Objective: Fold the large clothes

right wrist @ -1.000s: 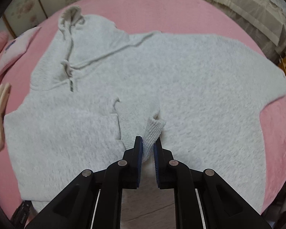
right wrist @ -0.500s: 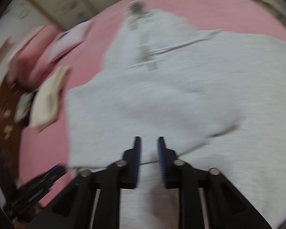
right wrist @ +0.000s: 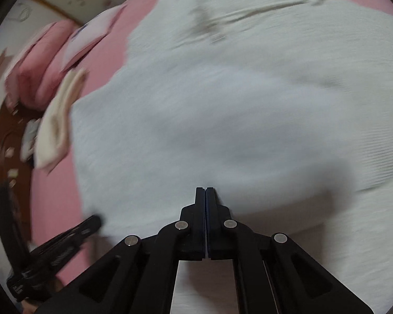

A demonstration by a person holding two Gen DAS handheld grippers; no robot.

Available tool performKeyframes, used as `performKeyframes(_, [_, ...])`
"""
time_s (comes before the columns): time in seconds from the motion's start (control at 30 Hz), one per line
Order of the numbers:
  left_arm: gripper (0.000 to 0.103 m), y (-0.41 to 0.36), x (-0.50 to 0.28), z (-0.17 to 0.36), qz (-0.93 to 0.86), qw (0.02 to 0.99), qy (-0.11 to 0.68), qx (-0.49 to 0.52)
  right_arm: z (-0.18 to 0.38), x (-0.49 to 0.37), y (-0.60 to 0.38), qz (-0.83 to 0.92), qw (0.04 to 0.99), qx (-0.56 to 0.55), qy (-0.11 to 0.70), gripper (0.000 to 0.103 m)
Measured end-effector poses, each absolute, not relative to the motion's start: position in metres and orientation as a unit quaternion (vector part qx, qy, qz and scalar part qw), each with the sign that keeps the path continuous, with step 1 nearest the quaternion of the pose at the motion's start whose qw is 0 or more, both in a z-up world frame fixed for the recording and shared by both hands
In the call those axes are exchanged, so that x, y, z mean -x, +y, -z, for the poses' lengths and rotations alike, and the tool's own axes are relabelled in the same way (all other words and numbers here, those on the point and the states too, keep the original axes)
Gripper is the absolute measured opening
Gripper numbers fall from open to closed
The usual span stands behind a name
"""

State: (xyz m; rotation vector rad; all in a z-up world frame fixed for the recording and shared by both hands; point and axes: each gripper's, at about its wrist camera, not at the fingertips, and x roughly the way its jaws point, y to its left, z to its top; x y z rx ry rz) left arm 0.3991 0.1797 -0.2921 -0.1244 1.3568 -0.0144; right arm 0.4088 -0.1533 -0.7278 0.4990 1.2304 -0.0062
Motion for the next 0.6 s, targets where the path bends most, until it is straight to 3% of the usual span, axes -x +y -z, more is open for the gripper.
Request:
performKeyframes(0.13, [0.000, 0.173, -0.401, 0.286, 0.006, 0.779, 0.626, 0.043, 0.716, -0.404, -0.195, 0.043, 0.791, -0.179, 0.583, 0.000])
performKeyframes(0.27, [0.000, 0.160, -0.407, 0.270, 0.019, 0.785, 0.618, 0.030, 0.697, -0.406, -0.152, 0.014, 0.813, -0.124, 0.569, 0.000])
performKeyframes(0.4, [0.000, 0.160, -0.428, 0.274, 0.028, 0.777, 0.625, 0.064, 0.708, -0.414, -0.107, -0.131, 0.791, -0.191, 0.566, 0.000])
performKeyframes(0.6, [0.000, 0.184, -0.482, 0.288, 0.015, 0.805, 0.588, 0.078, 0.733, -0.448, -0.073, -0.193, 0.778, -0.235, 0.550, 0.000])
